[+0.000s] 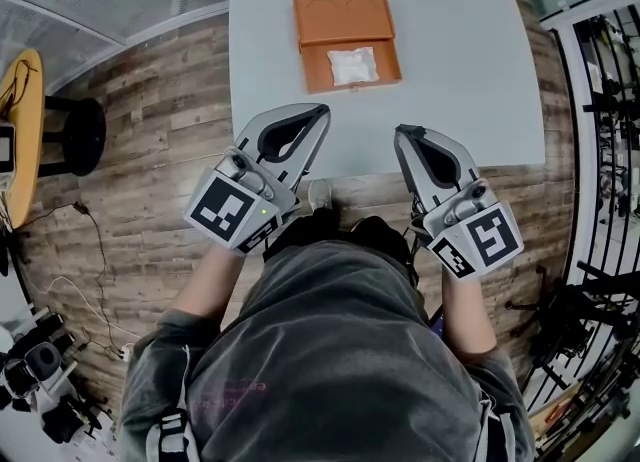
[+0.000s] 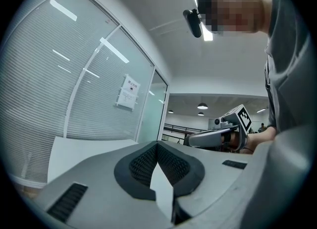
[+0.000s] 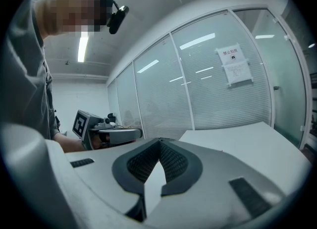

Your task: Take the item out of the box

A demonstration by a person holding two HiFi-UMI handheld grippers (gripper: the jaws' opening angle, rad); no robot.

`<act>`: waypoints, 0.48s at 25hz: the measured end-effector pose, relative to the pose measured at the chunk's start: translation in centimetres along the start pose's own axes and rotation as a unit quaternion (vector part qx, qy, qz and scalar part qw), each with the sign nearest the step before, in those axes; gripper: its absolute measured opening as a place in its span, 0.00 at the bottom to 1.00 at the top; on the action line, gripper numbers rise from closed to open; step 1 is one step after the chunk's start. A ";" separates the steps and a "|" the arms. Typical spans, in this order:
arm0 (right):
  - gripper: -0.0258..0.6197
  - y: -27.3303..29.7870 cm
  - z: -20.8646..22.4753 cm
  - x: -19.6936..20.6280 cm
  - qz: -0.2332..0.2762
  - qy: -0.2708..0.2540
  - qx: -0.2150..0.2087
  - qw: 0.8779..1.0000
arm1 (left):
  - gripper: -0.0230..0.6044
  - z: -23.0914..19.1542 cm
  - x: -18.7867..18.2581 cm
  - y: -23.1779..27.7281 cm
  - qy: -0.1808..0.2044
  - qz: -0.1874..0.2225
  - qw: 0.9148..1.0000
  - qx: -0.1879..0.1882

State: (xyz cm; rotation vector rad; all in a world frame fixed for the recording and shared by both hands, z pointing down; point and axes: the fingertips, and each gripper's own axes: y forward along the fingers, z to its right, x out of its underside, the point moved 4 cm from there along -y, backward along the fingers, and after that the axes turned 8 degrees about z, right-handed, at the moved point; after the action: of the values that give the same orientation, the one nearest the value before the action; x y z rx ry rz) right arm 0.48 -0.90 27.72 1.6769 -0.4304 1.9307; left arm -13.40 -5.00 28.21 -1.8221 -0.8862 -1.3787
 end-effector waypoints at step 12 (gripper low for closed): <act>0.05 1.1 2.4 0.8 -0.010 0.016 0.006 1.000 | 0.04 -2.6 1.9 2.4 0.015 -0.035 0.999 0.000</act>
State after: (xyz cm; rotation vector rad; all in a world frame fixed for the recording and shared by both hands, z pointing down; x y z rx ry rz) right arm 1.68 -2.95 29.02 1.6498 -0.3889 1.9476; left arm -12.35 -8.19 30.31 -1.7818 -0.9420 -1.4460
